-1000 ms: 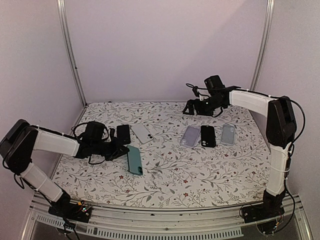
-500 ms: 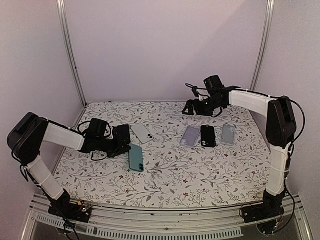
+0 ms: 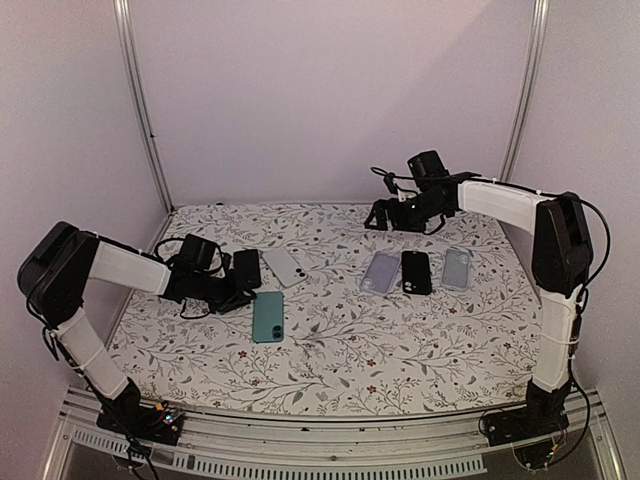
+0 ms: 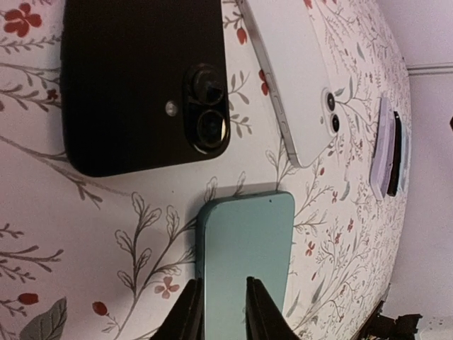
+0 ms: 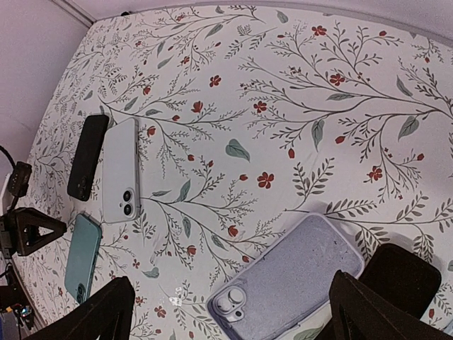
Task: Take the phone out of the phone case
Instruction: Place the phone case at the center of the board.
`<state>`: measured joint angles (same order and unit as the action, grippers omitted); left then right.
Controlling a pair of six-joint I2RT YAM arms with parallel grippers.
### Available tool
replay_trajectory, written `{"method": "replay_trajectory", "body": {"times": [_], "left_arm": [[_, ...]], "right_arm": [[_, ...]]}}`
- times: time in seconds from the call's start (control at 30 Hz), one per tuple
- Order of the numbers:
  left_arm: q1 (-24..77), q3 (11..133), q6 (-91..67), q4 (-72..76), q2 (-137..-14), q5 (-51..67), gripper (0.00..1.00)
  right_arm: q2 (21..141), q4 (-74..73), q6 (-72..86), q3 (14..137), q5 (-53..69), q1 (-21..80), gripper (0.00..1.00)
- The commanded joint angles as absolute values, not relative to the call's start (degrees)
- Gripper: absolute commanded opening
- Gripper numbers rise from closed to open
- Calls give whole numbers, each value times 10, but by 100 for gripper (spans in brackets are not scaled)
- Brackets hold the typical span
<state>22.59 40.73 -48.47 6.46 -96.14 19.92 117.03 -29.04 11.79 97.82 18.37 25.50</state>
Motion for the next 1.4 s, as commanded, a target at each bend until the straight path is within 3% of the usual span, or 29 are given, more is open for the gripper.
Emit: {"method": "replay_trajectory", "body": {"times": [0.0,0.4,0.53,0.7,0.77,1.37], "left_arm": [[221,429,-466,46,-959,181,25],[229,462,-438,18,-929,152,40],[240,489,-420,2,-913,123,57],[253,507,-405,2,-884,88,90],[258,517,-395,2,-874,74,98],[278,580,-329,-67,-813,-127,99]], "right_arm": [[1149,-278,121,976,188,259,99],[1143,-271,125,974,174,260,99],[1130,-258,130,962,161,260,99],[1107,-244,136,947,143,259,99],[1097,-233,139,938,132,260,99],[945,-103,147,773,-25,258,99]]}}
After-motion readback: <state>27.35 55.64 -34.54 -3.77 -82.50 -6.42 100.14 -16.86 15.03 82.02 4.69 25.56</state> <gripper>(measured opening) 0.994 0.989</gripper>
